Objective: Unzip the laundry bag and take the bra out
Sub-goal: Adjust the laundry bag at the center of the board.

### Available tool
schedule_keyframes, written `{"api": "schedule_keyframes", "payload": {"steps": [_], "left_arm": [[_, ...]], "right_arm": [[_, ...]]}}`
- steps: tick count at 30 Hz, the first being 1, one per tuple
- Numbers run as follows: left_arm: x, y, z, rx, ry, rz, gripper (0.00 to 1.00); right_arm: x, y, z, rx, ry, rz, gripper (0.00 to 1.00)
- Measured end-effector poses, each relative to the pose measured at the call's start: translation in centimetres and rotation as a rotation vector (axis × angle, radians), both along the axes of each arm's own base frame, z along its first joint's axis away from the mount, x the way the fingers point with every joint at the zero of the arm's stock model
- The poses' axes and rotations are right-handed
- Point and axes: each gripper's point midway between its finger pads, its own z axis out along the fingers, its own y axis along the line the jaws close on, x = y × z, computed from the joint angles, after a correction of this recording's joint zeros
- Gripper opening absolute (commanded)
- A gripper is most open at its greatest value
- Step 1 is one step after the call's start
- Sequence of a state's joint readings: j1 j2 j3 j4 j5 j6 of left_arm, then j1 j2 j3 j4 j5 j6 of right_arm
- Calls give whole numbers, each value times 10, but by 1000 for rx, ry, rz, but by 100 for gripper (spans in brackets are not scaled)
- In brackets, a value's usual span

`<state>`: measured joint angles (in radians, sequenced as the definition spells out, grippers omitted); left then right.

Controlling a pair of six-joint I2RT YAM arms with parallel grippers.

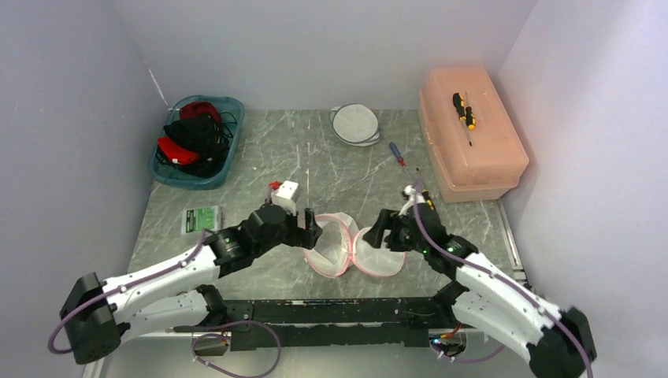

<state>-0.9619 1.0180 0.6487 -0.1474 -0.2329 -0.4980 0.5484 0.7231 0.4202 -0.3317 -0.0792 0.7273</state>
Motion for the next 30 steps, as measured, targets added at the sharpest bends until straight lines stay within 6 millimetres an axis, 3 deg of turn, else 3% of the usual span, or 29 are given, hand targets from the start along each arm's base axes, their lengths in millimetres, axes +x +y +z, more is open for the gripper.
{"api": "schedule_keyframes", "payload": {"steps": [5,7,14,18,24,28,30], "left_arm": [[5,29,-11,-118,101,146,93],[9,38,-20,-137,143,188,93],[5,42,-69,-182,327,216,86],[1,33,-82,-194,384,179,79],[0,21,-85,-220,412,124,52],[0,18,-80,-233,396,102,24],[0,18,-78,-234,390,96,6]], "right_arm": [[-17,50,-15,-84,44,235,78],[-14,61,-18,-101,56,261,78],[-12,69,-37,-149,109,279,75],[-16,74,-49,-178,149,298,67],[-15,79,-57,-207,168,289,31],[-10,78,-53,-210,147,266,6],[-7,77,-48,-213,134,252,0]]}}
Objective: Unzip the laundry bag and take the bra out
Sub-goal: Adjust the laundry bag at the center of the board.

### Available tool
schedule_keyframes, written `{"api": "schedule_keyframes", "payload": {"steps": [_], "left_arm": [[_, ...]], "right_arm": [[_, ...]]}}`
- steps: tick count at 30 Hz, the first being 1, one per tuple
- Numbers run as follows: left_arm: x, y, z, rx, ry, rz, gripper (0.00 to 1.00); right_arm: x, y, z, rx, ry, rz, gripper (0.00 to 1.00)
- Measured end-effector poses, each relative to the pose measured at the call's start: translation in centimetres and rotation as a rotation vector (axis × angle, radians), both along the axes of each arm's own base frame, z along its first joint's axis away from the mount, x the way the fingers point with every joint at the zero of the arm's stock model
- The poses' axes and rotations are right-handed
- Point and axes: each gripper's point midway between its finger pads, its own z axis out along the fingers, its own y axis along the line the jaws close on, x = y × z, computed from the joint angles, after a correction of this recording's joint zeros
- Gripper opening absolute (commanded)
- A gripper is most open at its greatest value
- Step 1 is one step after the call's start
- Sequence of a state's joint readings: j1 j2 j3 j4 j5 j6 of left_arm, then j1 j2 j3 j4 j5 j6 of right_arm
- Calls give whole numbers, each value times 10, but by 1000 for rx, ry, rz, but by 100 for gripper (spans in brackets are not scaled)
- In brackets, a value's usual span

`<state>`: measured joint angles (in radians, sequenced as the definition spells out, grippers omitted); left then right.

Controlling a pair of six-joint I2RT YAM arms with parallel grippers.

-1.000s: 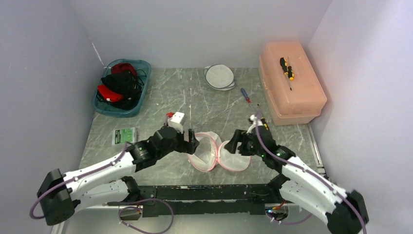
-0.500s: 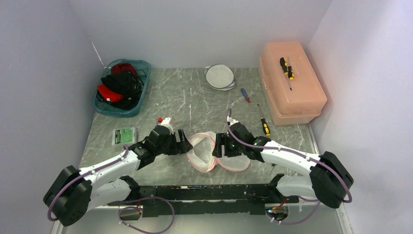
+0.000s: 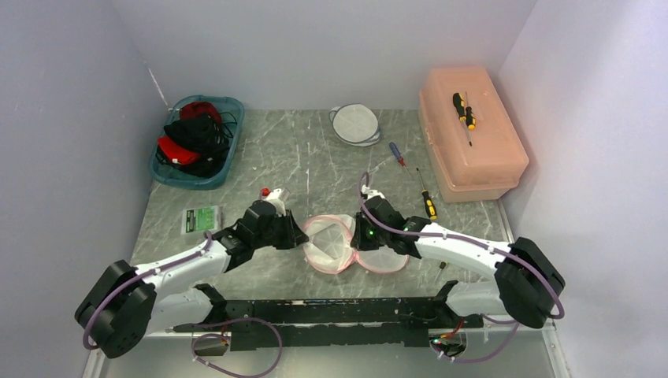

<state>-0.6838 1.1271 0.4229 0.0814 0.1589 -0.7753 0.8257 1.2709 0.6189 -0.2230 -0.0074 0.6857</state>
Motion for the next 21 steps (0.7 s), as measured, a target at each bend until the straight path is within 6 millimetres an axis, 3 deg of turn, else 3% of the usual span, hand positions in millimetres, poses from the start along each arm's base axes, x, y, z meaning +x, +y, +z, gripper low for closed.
{"api": "schedule_keyframes", "payload": {"steps": [6,7,9,11,12,14,17,21], "left_arm": [[1,5,21,15,-48,-9,4],[2,6,26,24,-60,-9,15],[6,8,41,38,-87,-2,61],[11,10,56,56,-115,9,88],[14,11,61,64,-128,16,92],[18,14,67,81,-138,28,93],[16,21,58,119,-111,45,93],[10,27,40,155,-78,43,92]], "right_arm": [[13,-2,31,1,-72,-26,0],[15,-2,39,4,-92,-28,0],[20,-3,54,12,-128,-33,0],[24,-3,68,20,-162,-36,0],[25,-3,72,23,-176,-37,0],[25,-5,72,17,-178,-38,0],[21,-9,63,0,-161,-36,0],[10,-16,42,-25,-116,-28,25]]}}
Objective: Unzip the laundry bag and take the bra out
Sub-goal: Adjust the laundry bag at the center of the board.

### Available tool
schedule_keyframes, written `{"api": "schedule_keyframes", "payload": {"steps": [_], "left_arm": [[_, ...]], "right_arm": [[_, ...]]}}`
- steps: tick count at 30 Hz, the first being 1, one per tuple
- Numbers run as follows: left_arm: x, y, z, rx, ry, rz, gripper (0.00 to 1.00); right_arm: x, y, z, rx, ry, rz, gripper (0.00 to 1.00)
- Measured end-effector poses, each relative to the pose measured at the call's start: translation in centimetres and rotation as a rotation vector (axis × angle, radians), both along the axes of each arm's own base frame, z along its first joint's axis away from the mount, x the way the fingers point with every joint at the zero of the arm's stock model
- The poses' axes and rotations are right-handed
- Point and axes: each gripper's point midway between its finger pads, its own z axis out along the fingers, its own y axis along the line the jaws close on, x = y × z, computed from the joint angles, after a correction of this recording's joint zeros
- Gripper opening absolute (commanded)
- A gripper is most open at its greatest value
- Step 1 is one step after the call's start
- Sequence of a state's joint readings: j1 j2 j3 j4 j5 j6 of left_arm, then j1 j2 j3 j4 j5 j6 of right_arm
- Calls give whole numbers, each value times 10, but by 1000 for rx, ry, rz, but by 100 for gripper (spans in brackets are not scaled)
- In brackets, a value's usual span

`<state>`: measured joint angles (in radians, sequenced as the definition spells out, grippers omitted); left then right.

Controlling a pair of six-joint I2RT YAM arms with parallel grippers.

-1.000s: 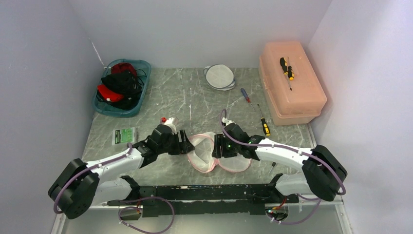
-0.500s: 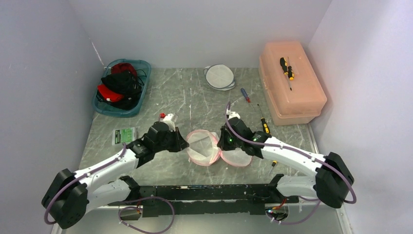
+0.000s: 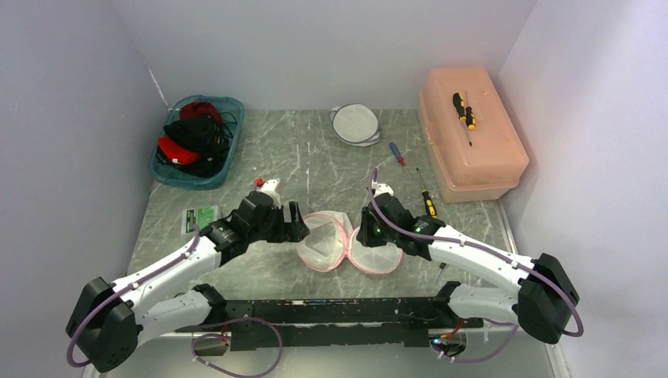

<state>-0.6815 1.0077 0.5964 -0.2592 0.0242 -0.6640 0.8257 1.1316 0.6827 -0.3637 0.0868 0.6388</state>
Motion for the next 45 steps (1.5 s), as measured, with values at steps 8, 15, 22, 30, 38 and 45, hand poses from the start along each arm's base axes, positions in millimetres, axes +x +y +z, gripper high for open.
{"api": "schedule_keyframes", "payload": {"steps": [8,15,22,30,38,45], "left_arm": [[10,22,-27,54,39,49,81],[31,21,-54,31,80,76,73],[30,4,-52,-58,61,15,48],[26,-5,-20,-151,-10,-31,69],[21,0,5,-182,-68,-19,81],[17,-10,-10,-185,-10,-71,81]], "right_arm": [[-10,6,-10,45,44,22,62],[-10,18,-19,57,66,27,76],[-8,27,-53,-77,106,27,38],[1,17,-52,-121,73,-35,0],[4,0,-9,-79,-20,-38,0],[7,-16,0,-48,-21,-42,0]]}}
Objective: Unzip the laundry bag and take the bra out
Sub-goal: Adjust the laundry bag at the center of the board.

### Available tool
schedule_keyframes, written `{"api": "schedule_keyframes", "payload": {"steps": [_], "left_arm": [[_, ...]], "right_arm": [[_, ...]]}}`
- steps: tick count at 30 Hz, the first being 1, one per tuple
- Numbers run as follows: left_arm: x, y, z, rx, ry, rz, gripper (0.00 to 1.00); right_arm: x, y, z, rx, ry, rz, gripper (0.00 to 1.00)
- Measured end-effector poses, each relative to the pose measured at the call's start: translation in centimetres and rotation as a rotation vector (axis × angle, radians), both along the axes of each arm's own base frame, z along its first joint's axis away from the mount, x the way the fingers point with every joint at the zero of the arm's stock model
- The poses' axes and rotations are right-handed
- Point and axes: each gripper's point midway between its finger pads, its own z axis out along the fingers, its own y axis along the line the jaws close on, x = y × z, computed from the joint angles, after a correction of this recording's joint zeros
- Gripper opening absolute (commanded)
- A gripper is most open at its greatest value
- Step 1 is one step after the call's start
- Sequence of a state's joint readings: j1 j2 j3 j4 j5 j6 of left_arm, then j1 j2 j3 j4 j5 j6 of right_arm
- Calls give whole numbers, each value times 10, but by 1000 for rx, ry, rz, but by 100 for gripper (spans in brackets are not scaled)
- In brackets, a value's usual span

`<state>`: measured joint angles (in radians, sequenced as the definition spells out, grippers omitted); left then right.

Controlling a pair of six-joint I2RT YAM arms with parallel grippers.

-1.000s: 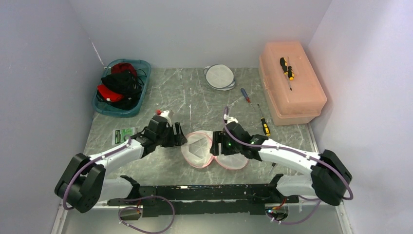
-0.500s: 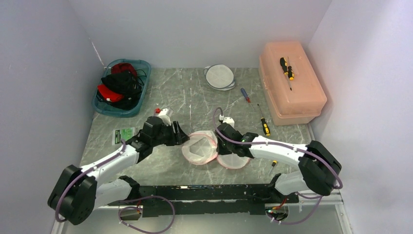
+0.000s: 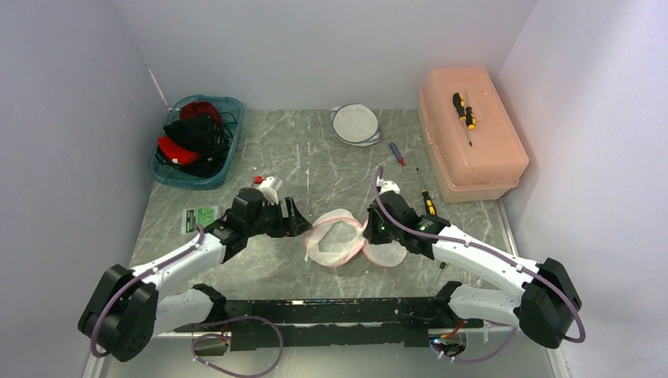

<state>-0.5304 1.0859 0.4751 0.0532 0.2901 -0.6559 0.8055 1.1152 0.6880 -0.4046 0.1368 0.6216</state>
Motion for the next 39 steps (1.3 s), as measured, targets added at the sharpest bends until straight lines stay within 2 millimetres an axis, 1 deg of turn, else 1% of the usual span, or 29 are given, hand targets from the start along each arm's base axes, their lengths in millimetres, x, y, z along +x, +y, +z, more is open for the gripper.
{"api": "schedule_keyframes", "payload": {"steps": [6,10,15,20,23,25,26,31,34,36,37,38,39], "left_arm": [[-9,-8,-17,4,63,-65,82],[-12,-14,-28,19,85,-90,78],[-8,-21,-45,22,110,-109,64],[-7,-26,-53,11,122,-131,44],[-5,-29,-51,1,106,-136,25],[-3,-30,-49,-6,93,-141,8],[-2,-31,-48,-7,86,-143,3],[-2,-31,-46,-7,74,-148,3],[-6,-28,-39,-4,81,-146,3],[-10,-26,-24,0,93,-142,3],[-10,-26,-11,-2,91,-137,3],[-10,-27,9,0,90,-129,3],[-7,-29,29,-6,74,-122,3]], "right_arm": [[-1,-14,-9,38,53,-19,0],[-3,-17,-9,80,82,-16,0],[-6,-13,-6,118,92,9,0],[-8,-10,-5,136,97,27,0],[-8,-9,-4,142,97,33,0],[-8,-8,-3,147,93,34,0],[-8,-8,-2,149,91,34,0],[-7,-8,3,163,74,36,0],[-7,-10,7,158,62,32,0],[-6,-16,13,133,54,18,0],[-3,-19,18,115,44,7,0],[0,-21,26,102,31,-1,0],[6,-25,39,76,9,-17,0]]}}
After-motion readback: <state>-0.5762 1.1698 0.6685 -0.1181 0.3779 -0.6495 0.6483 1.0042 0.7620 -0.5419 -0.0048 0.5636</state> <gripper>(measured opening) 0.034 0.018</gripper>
